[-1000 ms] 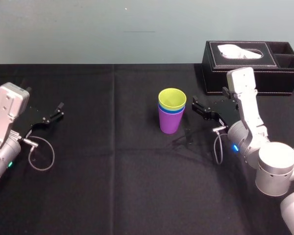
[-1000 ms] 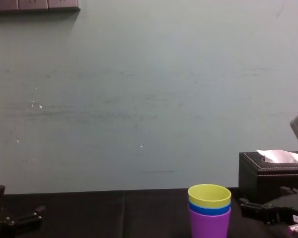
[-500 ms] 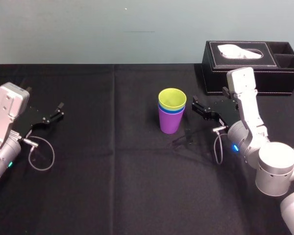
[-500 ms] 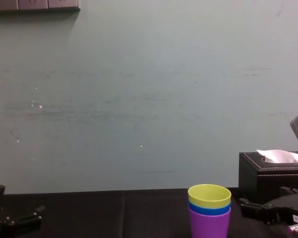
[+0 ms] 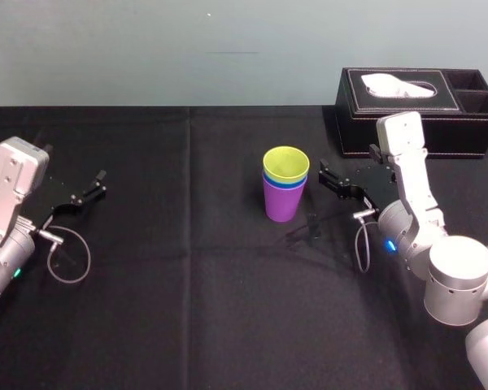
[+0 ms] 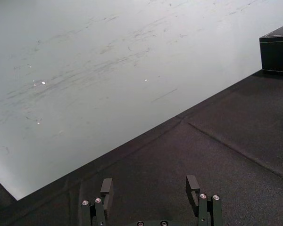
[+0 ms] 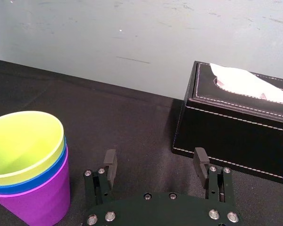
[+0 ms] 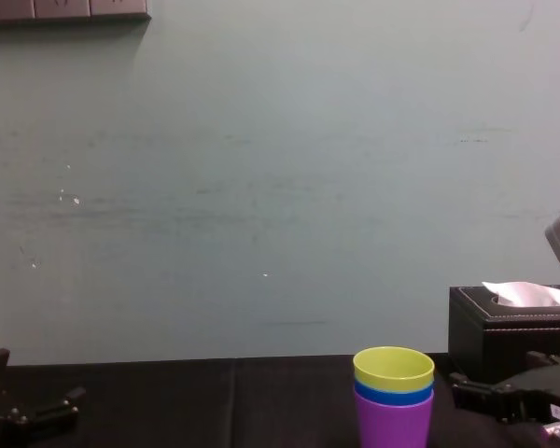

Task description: Stack the three plastic cups sequentially using one hand.

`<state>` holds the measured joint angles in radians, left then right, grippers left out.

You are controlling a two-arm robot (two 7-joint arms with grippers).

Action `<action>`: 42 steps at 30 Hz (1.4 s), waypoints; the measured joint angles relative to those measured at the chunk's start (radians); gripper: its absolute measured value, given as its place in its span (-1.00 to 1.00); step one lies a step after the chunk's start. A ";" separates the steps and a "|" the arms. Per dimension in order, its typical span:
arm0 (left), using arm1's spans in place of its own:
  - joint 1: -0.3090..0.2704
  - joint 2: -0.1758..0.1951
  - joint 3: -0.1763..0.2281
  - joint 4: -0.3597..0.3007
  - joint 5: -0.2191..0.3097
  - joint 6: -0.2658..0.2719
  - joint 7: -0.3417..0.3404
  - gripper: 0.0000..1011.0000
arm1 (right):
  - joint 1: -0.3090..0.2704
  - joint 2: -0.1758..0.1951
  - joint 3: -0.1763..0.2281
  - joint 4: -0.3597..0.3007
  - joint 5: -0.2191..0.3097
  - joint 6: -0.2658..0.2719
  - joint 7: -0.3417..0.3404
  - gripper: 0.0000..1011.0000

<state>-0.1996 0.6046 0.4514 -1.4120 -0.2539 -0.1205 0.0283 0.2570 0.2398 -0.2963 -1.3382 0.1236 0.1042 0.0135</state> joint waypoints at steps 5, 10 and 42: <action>0.000 0.000 0.000 0.000 0.000 0.000 0.000 1.00 | 0.000 0.000 0.000 0.000 0.000 0.000 0.000 0.98; 0.000 0.000 0.000 0.000 0.000 0.000 0.000 1.00 | 0.000 0.000 0.000 0.000 0.000 0.000 0.000 0.98; 0.000 0.000 0.000 0.000 0.000 0.000 0.000 1.00 | 0.000 0.000 0.000 0.000 0.000 0.000 0.000 0.98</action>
<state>-0.1995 0.6047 0.4514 -1.4120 -0.2539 -0.1205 0.0283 0.2569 0.2398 -0.2963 -1.3382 0.1236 0.1042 0.0135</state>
